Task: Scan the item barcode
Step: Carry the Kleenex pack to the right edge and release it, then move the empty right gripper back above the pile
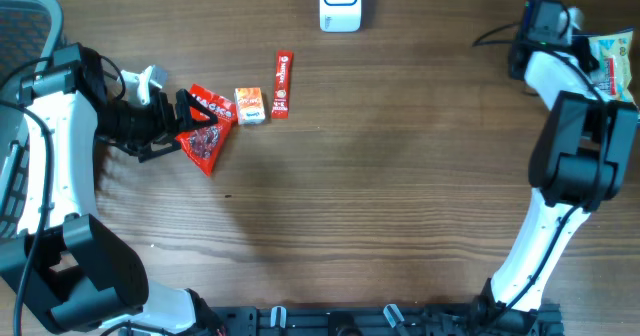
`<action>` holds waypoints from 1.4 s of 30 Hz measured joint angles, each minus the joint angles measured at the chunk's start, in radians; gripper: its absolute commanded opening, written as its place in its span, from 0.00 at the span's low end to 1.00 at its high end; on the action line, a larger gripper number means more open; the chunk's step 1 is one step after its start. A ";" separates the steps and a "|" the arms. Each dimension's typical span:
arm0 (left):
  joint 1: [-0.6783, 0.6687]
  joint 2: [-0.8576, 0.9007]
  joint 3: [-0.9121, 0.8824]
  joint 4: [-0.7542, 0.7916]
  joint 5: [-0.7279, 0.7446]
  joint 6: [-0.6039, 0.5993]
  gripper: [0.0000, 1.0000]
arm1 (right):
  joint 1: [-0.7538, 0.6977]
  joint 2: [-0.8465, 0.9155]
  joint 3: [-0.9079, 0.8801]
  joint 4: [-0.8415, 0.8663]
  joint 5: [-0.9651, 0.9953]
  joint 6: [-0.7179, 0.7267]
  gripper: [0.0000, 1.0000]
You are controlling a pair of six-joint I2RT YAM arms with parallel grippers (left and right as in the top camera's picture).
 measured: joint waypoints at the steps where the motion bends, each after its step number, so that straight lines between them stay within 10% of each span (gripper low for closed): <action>1: 0.000 0.000 0.000 0.000 0.000 0.000 1.00 | -0.014 0.000 0.000 -0.018 -0.006 0.033 0.32; 4: 0.000 0.000 0.000 0.000 0.000 0.000 1.00 | -0.039 0.000 0.000 -0.040 -0.021 0.106 0.97; 5: 0.000 0.000 0.000 0.000 0.000 0.000 1.00 | -0.045 0.000 0.000 -0.043 -0.024 0.120 1.00; 28: 0.000 0.000 0.000 0.000 0.000 0.000 1.00 | -0.029 -0.238 0.168 -0.451 -0.605 0.394 1.00; 42: 0.000 0.000 0.000 0.000 0.000 0.000 1.00 | 0.057 -0.441 0.166 -0.607 -1.750 0.539 1.00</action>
